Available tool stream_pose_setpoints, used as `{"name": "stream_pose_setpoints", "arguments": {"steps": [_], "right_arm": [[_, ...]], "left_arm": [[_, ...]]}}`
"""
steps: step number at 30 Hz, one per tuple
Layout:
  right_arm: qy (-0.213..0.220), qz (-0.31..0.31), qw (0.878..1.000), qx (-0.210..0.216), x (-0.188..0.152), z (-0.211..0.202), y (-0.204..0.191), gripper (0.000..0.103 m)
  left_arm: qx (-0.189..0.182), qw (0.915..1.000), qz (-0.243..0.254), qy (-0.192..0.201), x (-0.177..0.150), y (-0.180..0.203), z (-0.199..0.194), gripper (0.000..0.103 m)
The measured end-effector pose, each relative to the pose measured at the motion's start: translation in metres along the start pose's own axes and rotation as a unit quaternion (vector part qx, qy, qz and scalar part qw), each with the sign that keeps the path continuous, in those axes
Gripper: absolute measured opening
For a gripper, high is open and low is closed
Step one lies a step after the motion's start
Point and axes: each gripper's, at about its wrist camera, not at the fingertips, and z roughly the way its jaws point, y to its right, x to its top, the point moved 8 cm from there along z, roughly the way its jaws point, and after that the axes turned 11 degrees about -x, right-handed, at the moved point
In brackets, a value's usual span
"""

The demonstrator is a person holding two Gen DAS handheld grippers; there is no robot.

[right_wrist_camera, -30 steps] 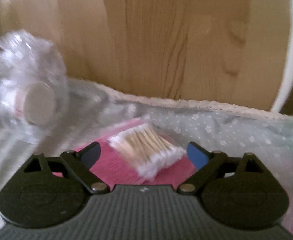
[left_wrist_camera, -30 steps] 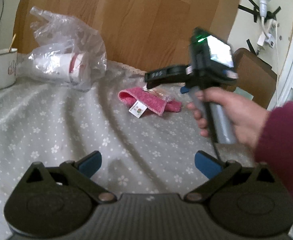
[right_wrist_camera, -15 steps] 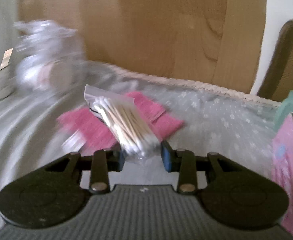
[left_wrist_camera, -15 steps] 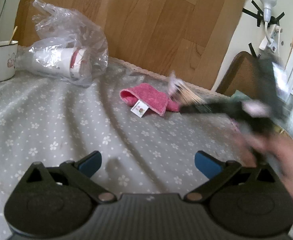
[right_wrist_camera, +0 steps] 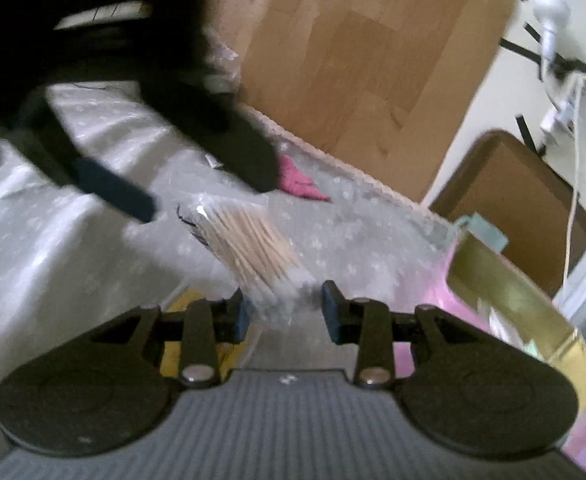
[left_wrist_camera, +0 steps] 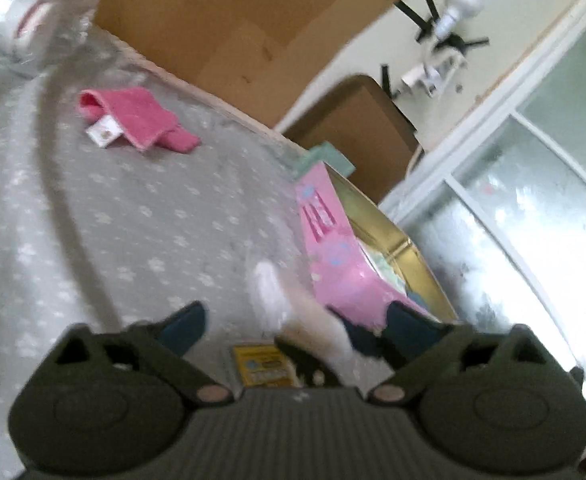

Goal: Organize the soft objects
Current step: 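Carry the cotton swab bag into the pink tin and open the right gripper, then move the left gripper down to the yellow card pack on the table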

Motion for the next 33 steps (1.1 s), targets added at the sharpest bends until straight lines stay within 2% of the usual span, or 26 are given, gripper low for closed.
{"name": "stream_pose_setpoints", "arguments": {"steps": [1, 2, 4, 11, 16, 18, 19, 20, 21, 22, 24, 26, 29, 31, 33], "right_arm": [[-0.001, 0.009, 1.0, 0.002, -0.005, -0.006, 0.002, 0.039], [-0.003, 0.019, 1.0, 0.004, -0.01, -0.011, 0.005, 0.039], [-0.003, 0.04, 0.999, -0.001, -0.019, -0.02, 0.013, 0.039], [0.028, 0.09, 0.994, -0.051, -0.024, -0.04, 0.062, 0.04], [0.034, 0.121, 0.987, -0.104, -0.023, -0.032, 0.121, 0.04], [0.025, 0.126, 0.985, -0.119, -0.022, -0.026, 0.145, 0.044], [0.009, 0.117, 0.985, -0.126, -0.022, -0.013, 0.155, 0.056], [-0.006, 0.104, 0.986, -0.131, -0.023, -0.001, 0.161, 0.075], [-0.016, 0.091, 0.985, -0.144, -0.025, 0.01, 0.166, 0.081], [-0.024, 0.078, 0.983, -0.165, -0.029, 0.02, 0.172, 0.08], [-0.031, 0.074, 0.982, -0.172, -0.035, 0.021, 0.174, 0.08], [-0.002, 0.1, 0.984, -0.149, -0.039, -0.003, 0.168, 0.08], [0.042, 0.126, 0.981, -0.143, -0.046, -0.036, 0.156, 0.079], [0.06, 0.166, 0.977, -0.116, -0.048, -0.05, 0.149, 0.079], [0.058, 0.218, 0.972, -0.063, -0.051, -0.059, 0.135, 0.079]], "left_arm": [[0.001, 0.9999, 0.005, -0.013, -0.003, 0.003, 0.008, 0.057], [0.0, 0.9995, 0.005, -0.032, -0.008, 0.006, 0.017, 0.049], [0.003, 0.9989, 0.013, -0.046, -0.019, 0.014, 0.026, 0.043], [-0.018, 0.9932, 0.102, -0.054, -0.007, 0.087, 0.063, 0.043], [-0.024, 0.986, 0.155, -0.057, 0.012, 0.137, 0.117, 0.043], [-0.006, 0.9835, 0.169, -0.064, 0.02, 0.144, 0.149, 0.052], [0.016, 0.9819, 0.174, -0.073, 0.022, 0.141, 0.168, 0.067], [0.04, 0.9808, 0.175, -0.077, 0.023, 0.137, 0.178, 0.072], [0.069, 0.9793, 0.173, -0.08, 0.024, 0.128, 0.188, 0.072], [0.085, 0.9792, 0.164, -0.084, 0.024, 0.121, 0.191, 0.07], [0.071, 0.9841, 0.145, -0.075, 0.022, 0.114, 0.179, 0.07], [0.065, 0.9845, 0.151, -0.06, 0.022, 0.11, 0.163, 0.071], [0.067, 0.9837, 0.164, -0.034, 0.025, 0.097, 0.123, 0.073], [0.071, 0.9861, 0.149, -0.019, 0.029, 0.083, 0.095, 0.074], [0.093, 0.987, 0.13, -0.015, 0.031, 0.067, 0.065, 0.074]]}}
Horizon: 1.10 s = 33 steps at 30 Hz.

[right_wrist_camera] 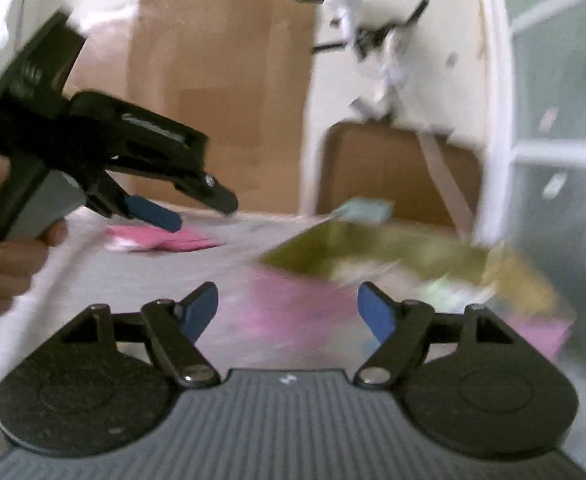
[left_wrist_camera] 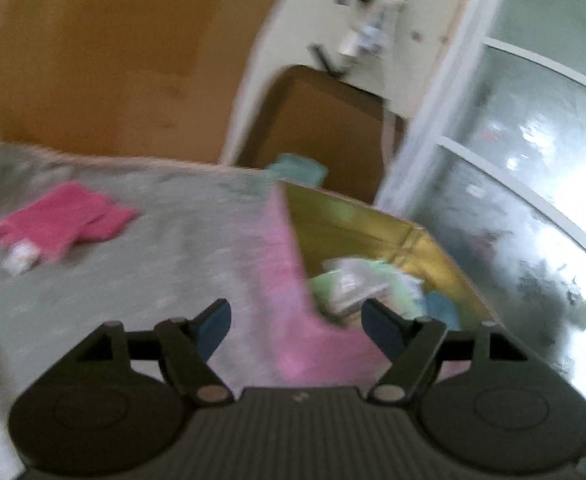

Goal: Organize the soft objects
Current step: 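Move the left gripper down to the yellow card pack on the table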

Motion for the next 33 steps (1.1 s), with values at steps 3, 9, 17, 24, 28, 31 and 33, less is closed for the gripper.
{"name": "stream_pose_setpoints", "arguments": {"steps": [3, 9, 17, 24, 28, 31, 33], "right_arm": [[-0.052, 0.044, 0.994, 0.088, -0.012, -0.003, -0.028, 0.079], [-0.119, 0.061, 0.976, 0.169, -0.026, 0.007, -0.071, 0.079], [-0.153, 0.02, 0.97, 0.187, -0.041, -0.005, -0.119, 0.086], [-0.161, -0.042, 0.973, 0.158, -0.051, 0.0, -0.152, 0.088], [-0.148, -0.045, 0.975, 0.162, -0.05, -0.002, -0.151, 0.044], [-0.148, -0.033, 0.976, 0.158, -0.05, -0.003, -0.141, 0.041], [-0.156, 0.005, 0.973, 0.168, -0.051, -0.004, -0.129, 0.041]], "left_arm": [[0.032, 0.9987, -0.038, -0.014, -0.015, -0.035, -0.035, 0.074], [0.036, 0.9938, -0.088, -0.057, -0.062, -0.072, -0.073, 0.079], [0.001, 0.9939, -0.083, -0.073, -0.083, -0.058, -0.066, 0.095], [-0.013, 0.9922, -0.096, -0.079, -0.091, -0.058, -0.064, 0.096], [-0.017, 0.9913, -0.099, -0.084, -0.094, -0.057, -0.062, 0.096], [-0.029, 0.9898, -0.105, -0.091, -0.096, -0.052, -0.059, 0.096], [-0.044, 0.9875, -0.116, -0.097, -0.097, -0.05, -0.056, 0.096]]}}
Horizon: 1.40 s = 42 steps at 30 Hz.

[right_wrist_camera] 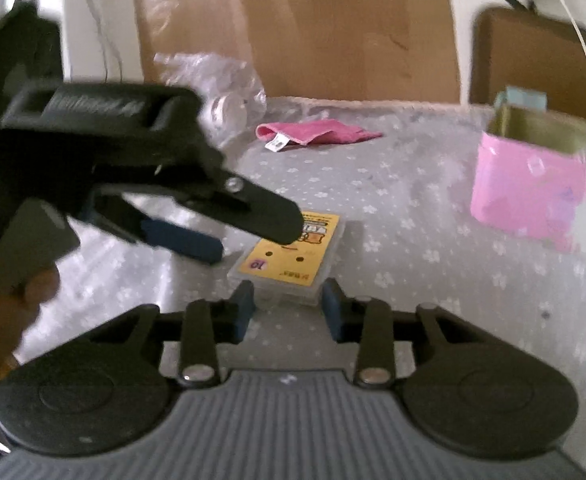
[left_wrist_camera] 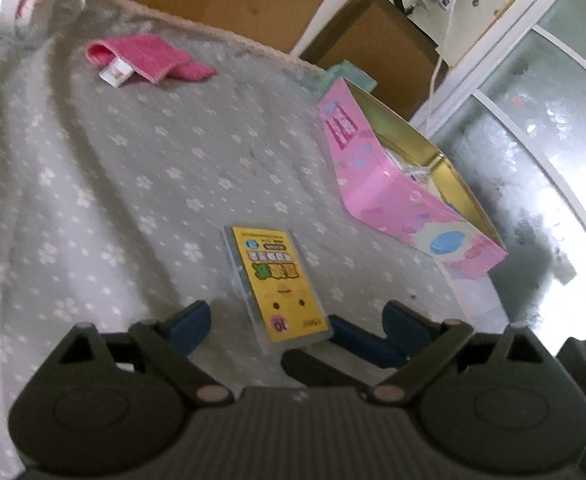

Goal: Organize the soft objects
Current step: 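Move the left gripper down to the yellow card pack on the table, then close the left gripper on the yellow card pack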

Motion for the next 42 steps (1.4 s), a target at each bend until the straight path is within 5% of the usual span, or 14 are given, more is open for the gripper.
{"name": "stream_pose_setpoints", "arguments": {"steps": [3, 5, 10, 14, 17, 19, 24, 30, 35, 42], "right_arm": [[-0.003, 0.042, 0.999, 0.021, 0.0, 0.0, 0.01, 0.041], [0.0, 0.059, 0.998, 0.031, -0.002, -0.002, 0.013, 0.041], [0.018, 0.065, 0.997, 0.026, -0.005, -0.009, 0.011, 0.041], [0.063, 0.07, 0.996, 0.009, 0.008, -0.023, 0.022, 0.038], [0.096, 0.067, 0.993, -0.007, 0.019, -0.037, 0.031, 0.017], [0.117, 0.065, 0.991, -0.025, 0.026, -0.045, 0.039, 0.017], [0.124, 0.081, 0.988, -0.042, 0.026, -0.051, 0.065, 0.019], [0.085, 0.101, 0.99, -0.057, 0.004, -0.046, 0.098, 0.05], [0.051, 0.093, 0.994, -0.034, -0.005, -0.035, 0.081, 0.08], [0.041, 0.011, 0.999, -0.006, -0.005, -0.021, 0.025, 0.088]], "left_arm": [[-0.009, 0.9999, -0.011, 0.0, 0.0, 0.002, 0.005, 0.091], [-0.016, 0.9997, -0.015, -0.008, -0.002, 0.004, 0.01, 0.077], [-0.005, 0.9999, 0.0, -0.014, -0.001, 0.016, 0.018, 0.061], [-0.038, 0.9988, 0.027, -0.018, 0.01, 0.047, 0.027, 0.058], [-0.05, 0.9949, 0.086, -0.018, 0.022, 0.084, 0.04, 0.056], [-0.044, 0.9897, 0.135, -0.017, 0.03, 0.107, 0.051, 0.056], [-0.05, 0.9889, 0.139, -0.008, 0.04, 0.118, 0.054, 0.062], [-0.022, 0.9987, 0.045, 0.001, 0.048, 0.063, 0.046, 0.066], [-0.002, 0.9999, 0.011, -0.009, 0.035, 0.03, 0.044, 0.075], [0.012, 0.9996, 0.018, -0.016, 0.024, 0.02, 0.037, 0.098]]}}
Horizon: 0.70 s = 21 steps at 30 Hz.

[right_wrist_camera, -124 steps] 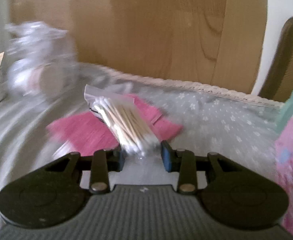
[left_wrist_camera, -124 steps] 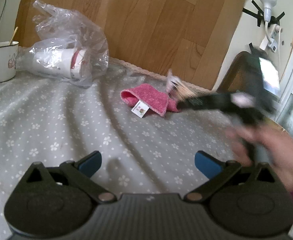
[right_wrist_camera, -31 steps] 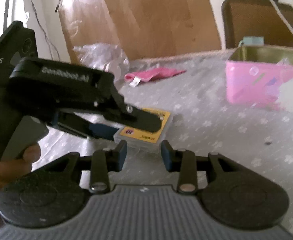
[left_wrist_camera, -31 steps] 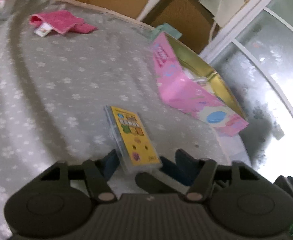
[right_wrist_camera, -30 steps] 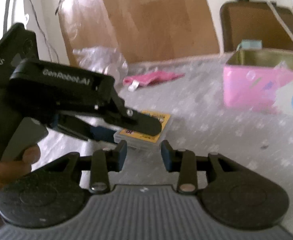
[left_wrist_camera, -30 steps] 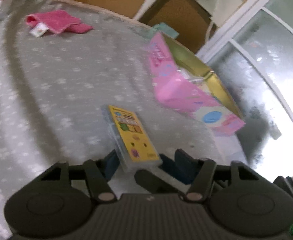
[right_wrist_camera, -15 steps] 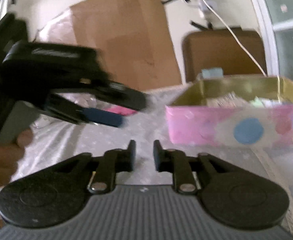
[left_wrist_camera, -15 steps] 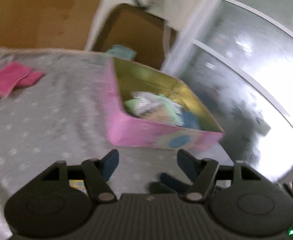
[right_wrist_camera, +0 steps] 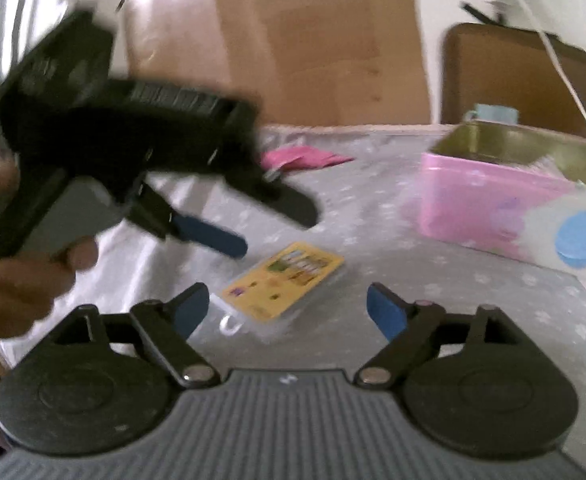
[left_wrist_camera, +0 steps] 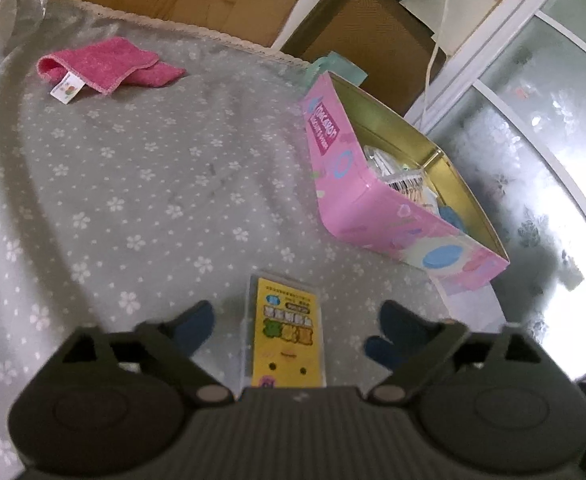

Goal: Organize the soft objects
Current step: 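Close the left gripper on the yellow card pack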

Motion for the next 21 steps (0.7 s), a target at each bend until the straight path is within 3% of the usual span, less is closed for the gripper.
{"name": "stream_pose_setpoints", "arguments": {"steps": [5, 6, 7, 10, 15, 21], "right_arm": [[-0.033, -0.035, 0.999, -0.021, -0.006, 0.02, -0.012, 0.089], [-0.034, -0.035, 0.999, -0.022, -0.005, 0.023, -0.012, 0.087], [-0.037, -0.037, 0.998, -0.022, -0.005, 0.024, -0.013, 0.077], [-0.033, -0.053, 0.998, -0.023, -0.002, 0.022, -0.02, 0.075], [-0.005, -0.05, 0.998, -0.03, 0.0, 0.013, -0.02, 0.074], [0.063, -0.07, 0.993, -0.066, 0.023, -0.005, -0.016, 0.074]], "left_arm": [[-0.018, 0.9996, 0.016, -0.012, -0.013, 0.001, 0.01, 0.092], [-0.023, 0.9994, 0.022, -0.012, -0.015, 0.004, 0.012, 0.091], [-0.025, 0.9991, 0.032, -0.013, -0.017, 0.008, 0.014, 0.091], [-0.001, 0.9985, 0.053, -0.013, -0.02, 0.015, 0.017, 0.091], [-0.024, 0.9992, 0.031, 0.001, -0.012, 0.019, 0.007, 0.091], [-0.037, 0.9968, 0.069, 0.019, 0.011, 0.053, 0.005, 0.091]]}}
